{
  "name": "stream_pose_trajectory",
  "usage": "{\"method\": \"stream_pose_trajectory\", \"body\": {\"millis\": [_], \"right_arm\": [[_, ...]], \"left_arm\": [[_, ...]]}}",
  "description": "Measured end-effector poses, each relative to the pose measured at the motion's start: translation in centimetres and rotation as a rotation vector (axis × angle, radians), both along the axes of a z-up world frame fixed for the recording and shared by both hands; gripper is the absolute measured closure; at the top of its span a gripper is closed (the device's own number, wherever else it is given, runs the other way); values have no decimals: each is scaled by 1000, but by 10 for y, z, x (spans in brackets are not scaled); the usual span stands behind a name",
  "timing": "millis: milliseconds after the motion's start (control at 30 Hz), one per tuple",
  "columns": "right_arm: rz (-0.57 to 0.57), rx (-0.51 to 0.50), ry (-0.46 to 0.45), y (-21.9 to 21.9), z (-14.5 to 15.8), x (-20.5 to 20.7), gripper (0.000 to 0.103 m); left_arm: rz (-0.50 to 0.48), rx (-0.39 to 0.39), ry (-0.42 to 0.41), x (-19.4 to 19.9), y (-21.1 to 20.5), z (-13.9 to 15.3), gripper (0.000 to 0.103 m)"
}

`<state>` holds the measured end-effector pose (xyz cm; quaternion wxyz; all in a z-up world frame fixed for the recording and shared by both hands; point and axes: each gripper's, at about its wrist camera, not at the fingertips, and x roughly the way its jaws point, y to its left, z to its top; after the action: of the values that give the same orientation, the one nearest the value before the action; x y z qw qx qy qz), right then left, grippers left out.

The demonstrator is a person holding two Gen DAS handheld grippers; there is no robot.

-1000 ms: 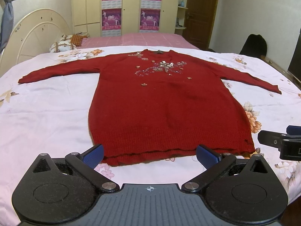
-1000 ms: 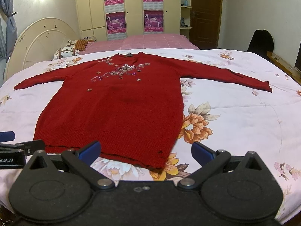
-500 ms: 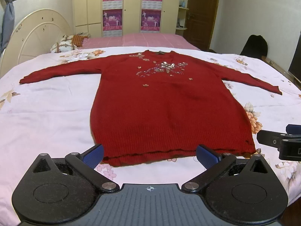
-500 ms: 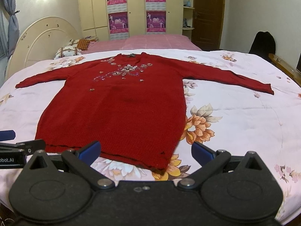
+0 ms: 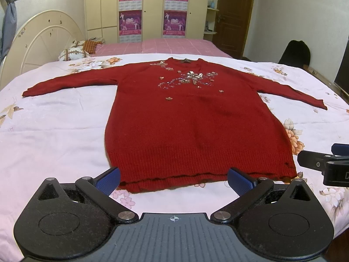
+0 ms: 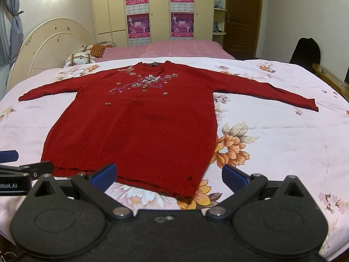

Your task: Fold small clothes

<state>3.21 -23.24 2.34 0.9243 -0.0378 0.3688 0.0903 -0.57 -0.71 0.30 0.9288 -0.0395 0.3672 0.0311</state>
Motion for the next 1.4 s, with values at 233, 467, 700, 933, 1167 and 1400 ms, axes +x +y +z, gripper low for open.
{"method": "stream_pose_trajectory", "body": {"millis": [233,467,700,933,1167,1400], "right_arm": [[0,-1,0,0,0,0,1],[0,-3,3,0,0,1,1],[0,0,4,-1,-1,1,1],[-9,4,2,-7,-3,3,1],[-79,35,-26,-32,1,28,1],[-246,118,-103,-98,5,91,2]], "left_arm": [[1,-2,0,1,0,0,0],[-1,3,5,2,0,0,0],[0,6,8,3,-2,0,0],[-6,5,10,10,-2,0,0],[14,-53,-28,45,15,6,0],[26,-26,-104,109,30,9,0]]}}
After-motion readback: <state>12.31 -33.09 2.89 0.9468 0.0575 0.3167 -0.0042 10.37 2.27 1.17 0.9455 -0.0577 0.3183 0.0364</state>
